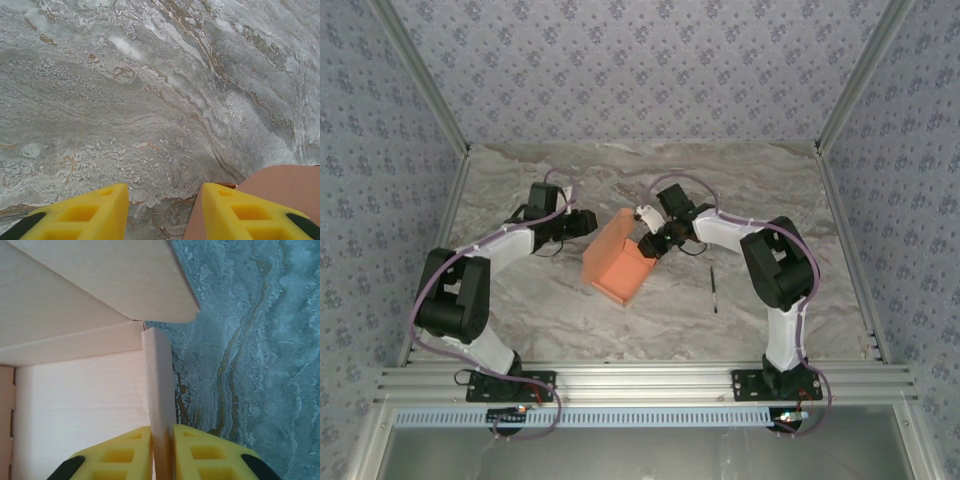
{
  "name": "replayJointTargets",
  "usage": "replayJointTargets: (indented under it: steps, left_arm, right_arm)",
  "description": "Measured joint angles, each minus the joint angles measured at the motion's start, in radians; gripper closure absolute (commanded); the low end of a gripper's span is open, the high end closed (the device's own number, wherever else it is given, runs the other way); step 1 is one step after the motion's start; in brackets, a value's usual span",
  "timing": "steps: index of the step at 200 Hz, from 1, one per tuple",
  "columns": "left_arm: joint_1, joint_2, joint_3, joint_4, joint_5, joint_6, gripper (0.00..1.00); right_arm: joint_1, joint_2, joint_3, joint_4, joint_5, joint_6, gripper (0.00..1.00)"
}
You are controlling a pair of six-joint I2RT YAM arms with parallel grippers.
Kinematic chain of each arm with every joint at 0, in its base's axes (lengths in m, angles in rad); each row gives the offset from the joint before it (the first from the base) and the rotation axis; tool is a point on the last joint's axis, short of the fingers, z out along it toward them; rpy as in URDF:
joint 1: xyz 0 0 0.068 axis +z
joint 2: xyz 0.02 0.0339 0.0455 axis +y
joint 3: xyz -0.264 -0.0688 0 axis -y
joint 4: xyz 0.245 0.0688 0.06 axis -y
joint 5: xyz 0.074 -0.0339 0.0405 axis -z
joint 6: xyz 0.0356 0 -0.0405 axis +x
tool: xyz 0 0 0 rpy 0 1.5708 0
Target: Fold the paper box
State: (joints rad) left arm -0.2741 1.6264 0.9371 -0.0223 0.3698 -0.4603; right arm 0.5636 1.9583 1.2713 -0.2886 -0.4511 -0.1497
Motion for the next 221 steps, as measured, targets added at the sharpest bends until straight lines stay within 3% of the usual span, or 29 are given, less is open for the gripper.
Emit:
replayJointTargets:
  steps: [89,221]
  left_arm:
    - [0.005,-0.003,-0.035,0.008,-0.001,0.003,0.58]
    - [0.006,-0.017,-0.077,0.016,-0.038,0.014,0.58]
  right_arm:
    - [0.079,-0.002,0.006,-0.005,0.209,0.029,0.88]
    - [0.277,-0.006,0.008,-0.01,0.708,0.173,0.91]
